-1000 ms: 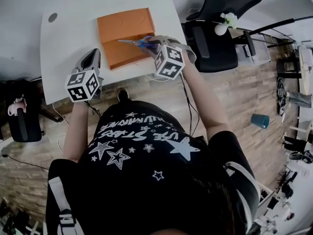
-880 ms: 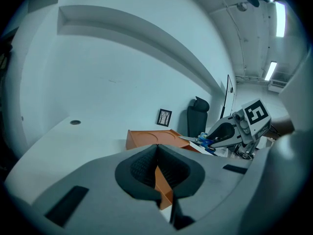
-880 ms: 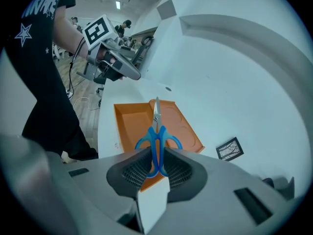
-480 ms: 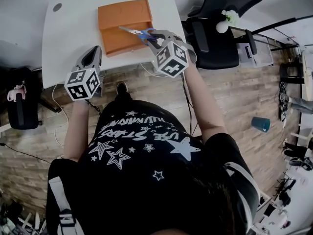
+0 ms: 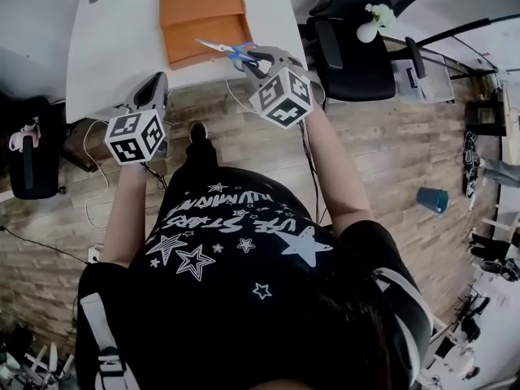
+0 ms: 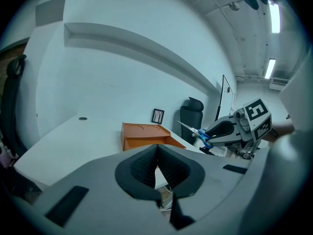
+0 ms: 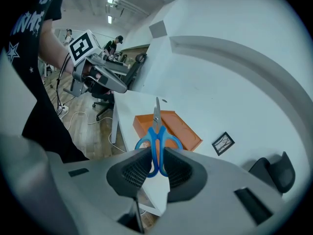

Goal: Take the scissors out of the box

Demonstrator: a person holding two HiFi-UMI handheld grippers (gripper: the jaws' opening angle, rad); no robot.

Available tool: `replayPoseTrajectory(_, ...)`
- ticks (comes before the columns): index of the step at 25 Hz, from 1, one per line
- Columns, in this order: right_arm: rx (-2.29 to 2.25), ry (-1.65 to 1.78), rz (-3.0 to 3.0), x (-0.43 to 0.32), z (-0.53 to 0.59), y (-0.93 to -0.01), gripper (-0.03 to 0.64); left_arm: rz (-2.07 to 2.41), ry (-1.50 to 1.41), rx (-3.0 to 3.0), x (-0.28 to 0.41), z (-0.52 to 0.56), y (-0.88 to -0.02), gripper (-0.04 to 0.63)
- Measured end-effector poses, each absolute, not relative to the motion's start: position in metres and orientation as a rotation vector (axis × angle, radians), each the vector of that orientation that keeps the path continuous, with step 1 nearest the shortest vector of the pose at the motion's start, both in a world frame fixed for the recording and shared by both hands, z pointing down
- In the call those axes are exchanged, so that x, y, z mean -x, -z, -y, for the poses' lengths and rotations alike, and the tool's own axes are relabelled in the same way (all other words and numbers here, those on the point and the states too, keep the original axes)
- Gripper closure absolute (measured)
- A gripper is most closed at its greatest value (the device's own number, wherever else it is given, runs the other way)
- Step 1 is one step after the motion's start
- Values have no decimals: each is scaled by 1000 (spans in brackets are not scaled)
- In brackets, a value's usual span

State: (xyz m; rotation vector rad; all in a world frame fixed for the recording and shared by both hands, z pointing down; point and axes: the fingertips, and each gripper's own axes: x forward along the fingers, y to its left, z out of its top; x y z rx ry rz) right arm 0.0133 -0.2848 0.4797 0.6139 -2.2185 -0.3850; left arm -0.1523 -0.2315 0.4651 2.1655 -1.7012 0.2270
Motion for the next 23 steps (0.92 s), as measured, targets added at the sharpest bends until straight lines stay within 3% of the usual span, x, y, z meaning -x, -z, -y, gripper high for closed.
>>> replayPoseTrajectory(23, -686, 257, 2297, -69, 168, -488, 514, 1723, -229, -2139, 99, 100, -473, 577)
